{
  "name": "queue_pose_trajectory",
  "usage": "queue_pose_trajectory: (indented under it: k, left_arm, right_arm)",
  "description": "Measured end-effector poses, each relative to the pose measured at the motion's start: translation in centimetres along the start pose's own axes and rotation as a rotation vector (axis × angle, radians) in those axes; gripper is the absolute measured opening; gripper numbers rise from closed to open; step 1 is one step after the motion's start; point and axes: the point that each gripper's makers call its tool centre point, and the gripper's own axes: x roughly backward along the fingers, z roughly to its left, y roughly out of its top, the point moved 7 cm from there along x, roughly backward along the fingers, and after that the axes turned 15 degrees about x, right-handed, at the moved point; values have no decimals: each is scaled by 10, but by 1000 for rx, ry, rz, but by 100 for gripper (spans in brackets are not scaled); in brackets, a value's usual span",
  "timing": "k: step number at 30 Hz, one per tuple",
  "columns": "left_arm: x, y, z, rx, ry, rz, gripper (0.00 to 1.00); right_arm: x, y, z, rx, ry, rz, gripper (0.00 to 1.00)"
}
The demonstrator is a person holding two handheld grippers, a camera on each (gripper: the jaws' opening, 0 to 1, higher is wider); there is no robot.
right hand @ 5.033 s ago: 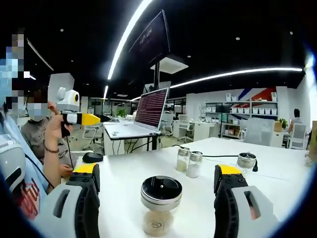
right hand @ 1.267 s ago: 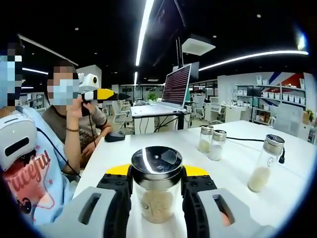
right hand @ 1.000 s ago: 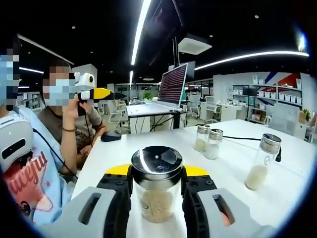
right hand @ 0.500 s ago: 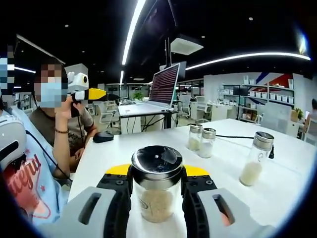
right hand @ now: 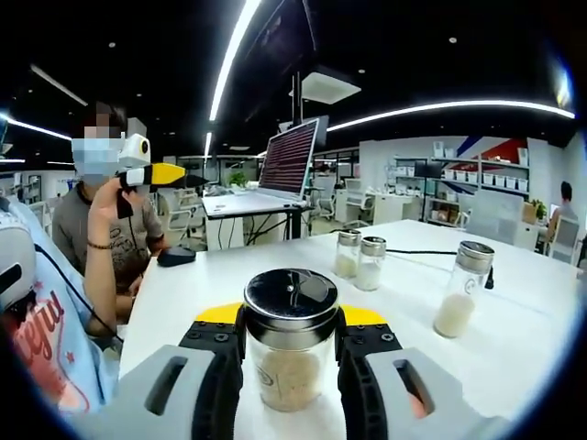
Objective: Rotate the seasoning bottle until the label or dispensing opening points toward the visible target arrow and the bottle remains upright within the marked orientation range
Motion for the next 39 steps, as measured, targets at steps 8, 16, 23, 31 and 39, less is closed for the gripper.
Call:
queue_pose_trajectory:
  k: [8, 16, 23, 31, 39]
  left_arm:
    - [2, 1, 3, 5, 3, -4, 98]
    - [5, 3, 6, 14, 9, -17, 98]
    - [5, 4, 7, 30, 6, -27, 97]
    - [3, 2, 7, 30, 11, -13, 97]
    - [2, 0, 5, 26, 6, 1, 97]
  right_arm:
    - [1, 0, 5, -12, -55, 4, 38]
    - [0, 0, 8, -15, -100, 17, 38]
    - [-1, -1, 8, -25, -138, 11, 38]
    - [-3, -1, 10, -21, -178, 17, 38]
    - [-4, 1, 13, -25, -228, 38, 38]
